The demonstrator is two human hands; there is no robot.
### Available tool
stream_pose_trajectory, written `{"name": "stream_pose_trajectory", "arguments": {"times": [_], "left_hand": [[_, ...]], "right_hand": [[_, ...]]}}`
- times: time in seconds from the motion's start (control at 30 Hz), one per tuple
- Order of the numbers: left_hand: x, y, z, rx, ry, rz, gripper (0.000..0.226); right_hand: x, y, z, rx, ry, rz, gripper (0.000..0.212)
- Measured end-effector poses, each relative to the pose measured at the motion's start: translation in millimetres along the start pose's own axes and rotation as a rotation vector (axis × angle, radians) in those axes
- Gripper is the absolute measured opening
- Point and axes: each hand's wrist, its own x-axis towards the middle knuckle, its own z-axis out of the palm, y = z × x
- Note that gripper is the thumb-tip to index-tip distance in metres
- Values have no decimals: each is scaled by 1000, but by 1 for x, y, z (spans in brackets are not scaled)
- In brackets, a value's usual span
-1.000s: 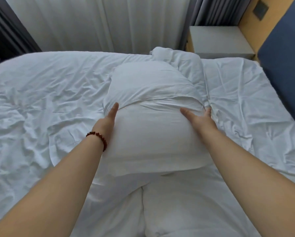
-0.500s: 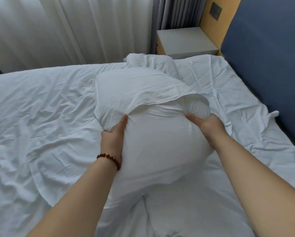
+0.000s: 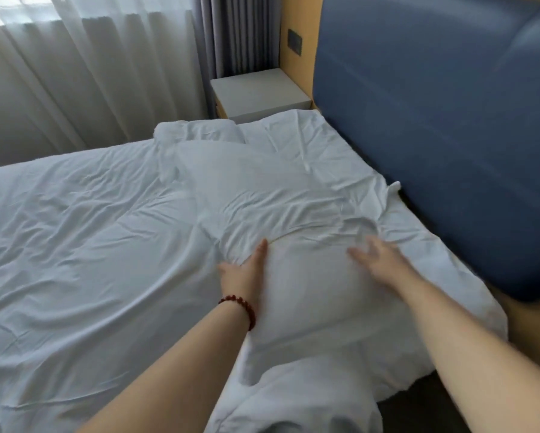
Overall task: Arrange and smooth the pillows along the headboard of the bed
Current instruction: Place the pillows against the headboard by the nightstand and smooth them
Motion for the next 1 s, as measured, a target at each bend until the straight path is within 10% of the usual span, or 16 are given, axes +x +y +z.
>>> {"name": "stream_pose_trajectory", "arguments": {"times": [0.4, 0.53, 0.83, 1.0], "left_hand": [[-48, 6, 118, 199, -219, 184, 53], [-54, 13, 131, 119, -383, 151, 59], [-32, 42, 191, 728, -193, 1235, 47], [-10, 70, 237, 953, -250, 1387, 59]], "right_hand": [[-45, 24, -23, -44, -90, -552, 107], [-31, 14, -50, -19, -5, -498, 88], [-5, 25, -110, 104, 108, -419, 63], [25, 36, -144, 178, 0, -425, 67]]}}
